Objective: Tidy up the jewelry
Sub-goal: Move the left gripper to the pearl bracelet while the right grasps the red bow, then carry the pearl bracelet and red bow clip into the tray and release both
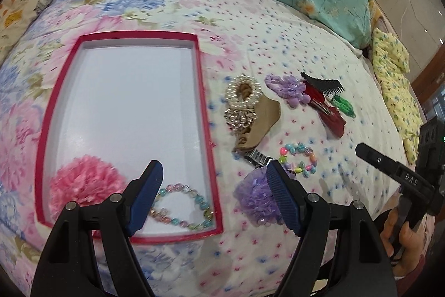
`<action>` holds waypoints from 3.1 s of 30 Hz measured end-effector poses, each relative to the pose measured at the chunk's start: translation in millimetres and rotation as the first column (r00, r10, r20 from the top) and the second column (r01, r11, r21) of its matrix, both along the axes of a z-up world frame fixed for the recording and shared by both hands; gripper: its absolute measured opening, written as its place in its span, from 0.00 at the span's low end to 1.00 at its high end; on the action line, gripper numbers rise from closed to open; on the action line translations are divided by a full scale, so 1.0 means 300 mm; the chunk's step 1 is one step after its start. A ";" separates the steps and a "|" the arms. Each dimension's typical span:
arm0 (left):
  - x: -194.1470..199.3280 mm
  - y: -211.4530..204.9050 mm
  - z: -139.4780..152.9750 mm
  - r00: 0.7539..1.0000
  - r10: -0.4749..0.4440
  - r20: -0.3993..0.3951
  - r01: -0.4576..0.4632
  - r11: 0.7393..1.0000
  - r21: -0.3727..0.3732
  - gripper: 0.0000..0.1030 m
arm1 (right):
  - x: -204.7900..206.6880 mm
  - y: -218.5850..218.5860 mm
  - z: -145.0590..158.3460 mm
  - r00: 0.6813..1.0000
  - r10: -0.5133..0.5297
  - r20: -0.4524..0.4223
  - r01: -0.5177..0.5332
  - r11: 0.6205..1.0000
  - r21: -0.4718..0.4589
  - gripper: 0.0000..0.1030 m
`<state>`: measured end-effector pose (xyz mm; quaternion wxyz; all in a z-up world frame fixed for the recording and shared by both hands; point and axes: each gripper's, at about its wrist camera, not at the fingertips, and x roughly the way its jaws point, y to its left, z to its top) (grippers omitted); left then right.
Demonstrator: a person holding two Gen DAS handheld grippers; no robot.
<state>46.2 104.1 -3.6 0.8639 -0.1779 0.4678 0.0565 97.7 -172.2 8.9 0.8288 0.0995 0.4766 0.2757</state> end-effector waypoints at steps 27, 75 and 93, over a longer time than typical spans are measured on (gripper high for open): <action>0.459 -0.094 -0.154 0.969 -0.210 -0.129 0.217 0.975 0.040 0.44 | 0.379 0.076 -0.078 0.976 0.217 -0.035 -0.217 0.929 -0.299 0.62; 0.024 0.240 0.082 0.994 0.017 0.104 -0.010 0.998 -0.064 0.10 | 0.035 0.348 0.076 0.962 0.266 0.052 -0.263 0.963 -0.067 0.25; 0.014 0.508 0.063 0.982 0.161 0.095 -0.161 0.987 -0.014 0.10 | 0.068 0.777 0.023 0.925 0.376 0.060 -0.373 0.926 -0.048 0.25</action>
